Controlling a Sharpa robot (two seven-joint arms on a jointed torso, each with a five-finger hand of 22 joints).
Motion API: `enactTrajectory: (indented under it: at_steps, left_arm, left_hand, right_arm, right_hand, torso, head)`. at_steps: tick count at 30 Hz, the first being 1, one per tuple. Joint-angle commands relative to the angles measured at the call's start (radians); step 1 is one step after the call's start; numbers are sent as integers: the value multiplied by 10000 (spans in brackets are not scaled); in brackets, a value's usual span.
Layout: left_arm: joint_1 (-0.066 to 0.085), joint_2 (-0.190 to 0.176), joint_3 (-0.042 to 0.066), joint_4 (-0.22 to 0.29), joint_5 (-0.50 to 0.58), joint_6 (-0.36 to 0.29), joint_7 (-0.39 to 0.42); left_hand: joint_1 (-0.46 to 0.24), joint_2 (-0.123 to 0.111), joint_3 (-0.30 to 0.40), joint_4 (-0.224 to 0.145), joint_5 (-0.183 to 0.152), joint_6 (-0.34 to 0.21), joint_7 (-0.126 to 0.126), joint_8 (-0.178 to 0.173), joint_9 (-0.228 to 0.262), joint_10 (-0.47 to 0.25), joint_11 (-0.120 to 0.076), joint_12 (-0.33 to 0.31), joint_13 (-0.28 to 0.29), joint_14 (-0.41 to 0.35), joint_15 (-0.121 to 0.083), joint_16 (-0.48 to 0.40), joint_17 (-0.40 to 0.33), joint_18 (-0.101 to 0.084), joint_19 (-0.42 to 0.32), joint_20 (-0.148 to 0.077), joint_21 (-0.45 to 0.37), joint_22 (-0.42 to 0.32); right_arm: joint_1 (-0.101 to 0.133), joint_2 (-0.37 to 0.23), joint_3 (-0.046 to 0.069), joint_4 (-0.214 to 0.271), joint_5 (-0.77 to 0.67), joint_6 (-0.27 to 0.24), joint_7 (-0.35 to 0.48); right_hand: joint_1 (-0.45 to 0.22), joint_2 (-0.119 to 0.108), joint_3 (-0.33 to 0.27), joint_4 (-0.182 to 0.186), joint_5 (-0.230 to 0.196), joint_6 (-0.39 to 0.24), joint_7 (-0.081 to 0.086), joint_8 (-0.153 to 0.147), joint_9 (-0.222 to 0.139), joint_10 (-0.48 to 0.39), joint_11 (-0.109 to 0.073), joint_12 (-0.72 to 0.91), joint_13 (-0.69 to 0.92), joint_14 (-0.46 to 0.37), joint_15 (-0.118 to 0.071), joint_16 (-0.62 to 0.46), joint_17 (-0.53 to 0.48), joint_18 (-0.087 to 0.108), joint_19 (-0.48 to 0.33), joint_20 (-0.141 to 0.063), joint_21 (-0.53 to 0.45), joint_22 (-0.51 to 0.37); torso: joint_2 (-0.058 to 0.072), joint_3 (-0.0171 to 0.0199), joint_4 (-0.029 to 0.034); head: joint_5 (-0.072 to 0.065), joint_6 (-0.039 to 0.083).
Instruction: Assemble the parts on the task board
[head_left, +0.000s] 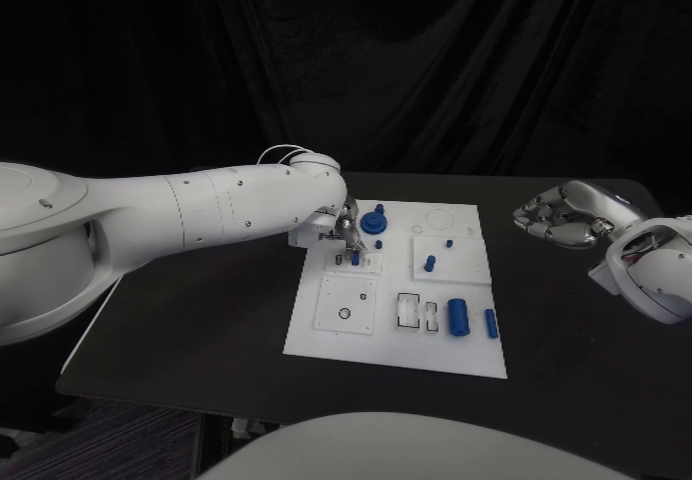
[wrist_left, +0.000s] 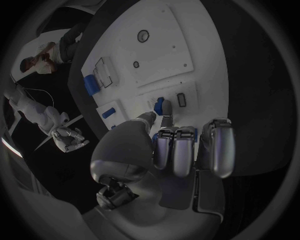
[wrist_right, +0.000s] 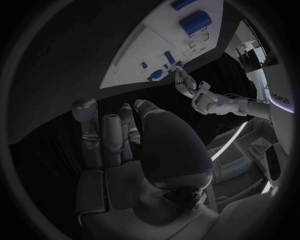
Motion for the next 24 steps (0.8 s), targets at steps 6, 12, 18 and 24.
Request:
enactTrajectory:
  at_steps: [6,12,18,24]
  left_arm:
    - [-56,21,6,-9,24,94,24]
    - [-86,39,6,-27,24,63,34]
    - [-114,46,6,-36,24,59,36]
    - [-129,49,6,-33,24,53,33]
  left_hand:
    - [41,-9,101,-5,-96,-85,25,17,8,1039,25,36,2619,1037,46,27,2635,151,21,27,-52,1280]
    - [-8,-17,168,5,-176,-105,41,-1,6,1039,39,36,2619,1037,56,27,2635,153,14,33,-69,1276]
    - [-34,-35,215,-3,-264,-100,44,-3,11,1039,44,36,2619,1037,63,27,2635,154,11,38,-78,1275]
    - [-42,-40,233,-7,-295,-96,45,-3,13,1039,45,36,2619,1037,65,27,2635,153,12,39,-77,1278]
  right_arm:
    - [-29,-6,9,2,-60,26,-196]
    - [-30,-3,9,2,-60,32,-198]
    - [-30,1,9,-1,-60,23,-172]
    - [-30,3,9,7,-60,-64,-52]
  right_hand:
    - [113,29,63,-16,49,13,14,-69,-11,-51,8,-56,-8,-86,-2,-53,-12,162,-25,19,-52,676]
    - [120,25,71,-23,58,13,14,-70,-11,-57,7,-59,-13,-89,-2,-58,-17,162,-26,19,-54,676]
    - [138,22,95,-41,87,15,14,-70,-10,-70,6,-66,-25,-90,-3,-55,-17,165,-30,18,-71,676]
    - [173,19,146,-79,147,52,7,-52,-1,-18,1,-13,30,-73,-7,-22,10,153,0,15,-6,703]
  torso:
    - [3,2,0]
    - [2,3,-3]
    - [0,2,-4]
    - [-3,3,-2]
  head:
    - [1,1]
    - [6,1]
    - [-1,1]
    - [-37,1]
